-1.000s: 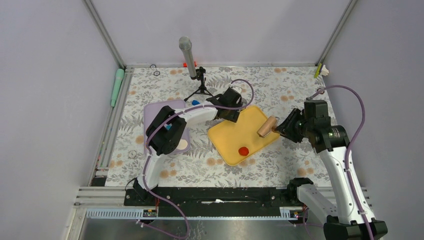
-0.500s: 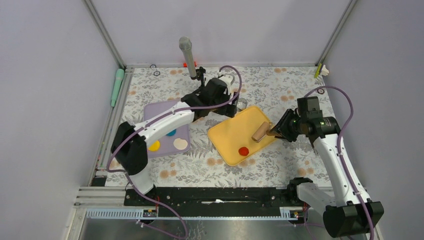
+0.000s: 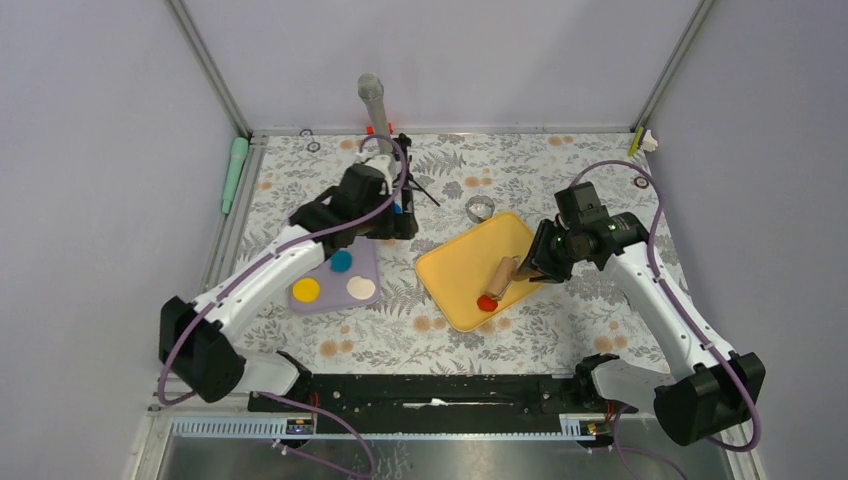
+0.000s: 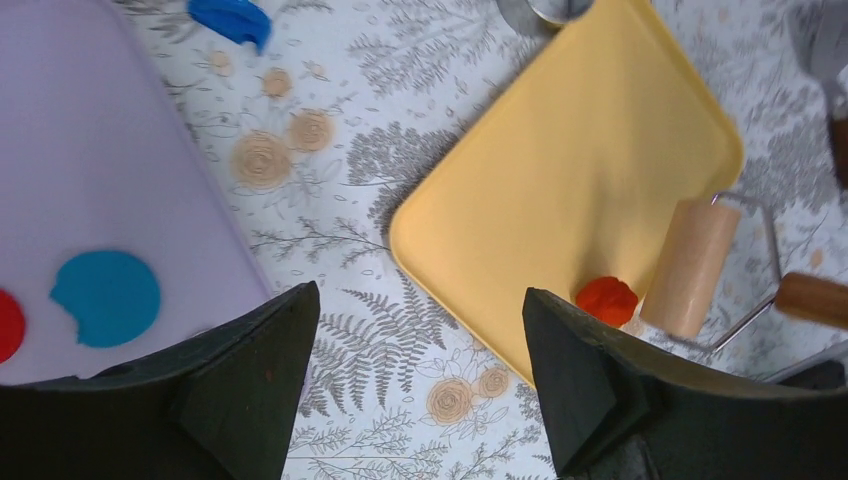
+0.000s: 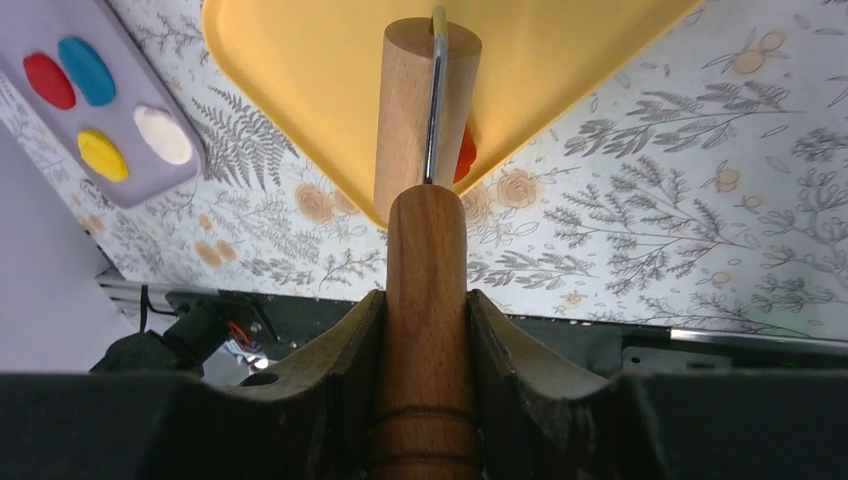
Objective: Roll out the dumpling wrappers from the dough
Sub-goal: Flatten out the dough on the work surface.
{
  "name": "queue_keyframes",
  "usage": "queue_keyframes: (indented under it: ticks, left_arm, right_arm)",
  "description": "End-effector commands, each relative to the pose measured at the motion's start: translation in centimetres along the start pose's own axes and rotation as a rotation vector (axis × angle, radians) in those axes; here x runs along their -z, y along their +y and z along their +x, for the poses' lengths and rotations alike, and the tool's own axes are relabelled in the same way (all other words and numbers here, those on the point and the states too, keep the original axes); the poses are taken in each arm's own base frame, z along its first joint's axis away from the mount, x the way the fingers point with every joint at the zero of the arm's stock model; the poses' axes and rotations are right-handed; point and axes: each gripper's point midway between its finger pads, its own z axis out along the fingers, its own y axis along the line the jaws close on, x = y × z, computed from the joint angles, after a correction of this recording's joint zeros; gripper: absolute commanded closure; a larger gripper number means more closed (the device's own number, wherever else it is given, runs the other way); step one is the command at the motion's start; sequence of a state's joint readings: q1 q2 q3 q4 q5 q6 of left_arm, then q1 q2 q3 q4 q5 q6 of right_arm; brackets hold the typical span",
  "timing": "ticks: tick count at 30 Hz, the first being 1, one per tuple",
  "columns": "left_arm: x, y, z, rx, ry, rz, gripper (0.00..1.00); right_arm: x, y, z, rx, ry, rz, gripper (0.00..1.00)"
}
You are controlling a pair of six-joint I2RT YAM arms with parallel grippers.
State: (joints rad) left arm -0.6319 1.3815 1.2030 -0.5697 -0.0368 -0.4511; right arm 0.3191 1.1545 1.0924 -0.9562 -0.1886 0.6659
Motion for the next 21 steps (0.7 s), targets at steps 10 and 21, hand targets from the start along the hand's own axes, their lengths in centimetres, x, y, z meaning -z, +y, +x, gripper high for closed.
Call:
queue_keyframes:
  ticks: [10, 21]
  left_arm:
    - [0.3, 2.3, 2.2, 0.139, 0.048, 0.017, 0.22]
    - [-1.1, 1.3, 4.0, 0.183, 0.104, 0.087, 0.22]
  right_arm:
    - [0.7, 2.8, 3.8, -0.017, 0.064, -0.101, 1.00]
    - [-0.9, 1.8, 2.8, -0.024, -0.020, -0.040, 1.00]
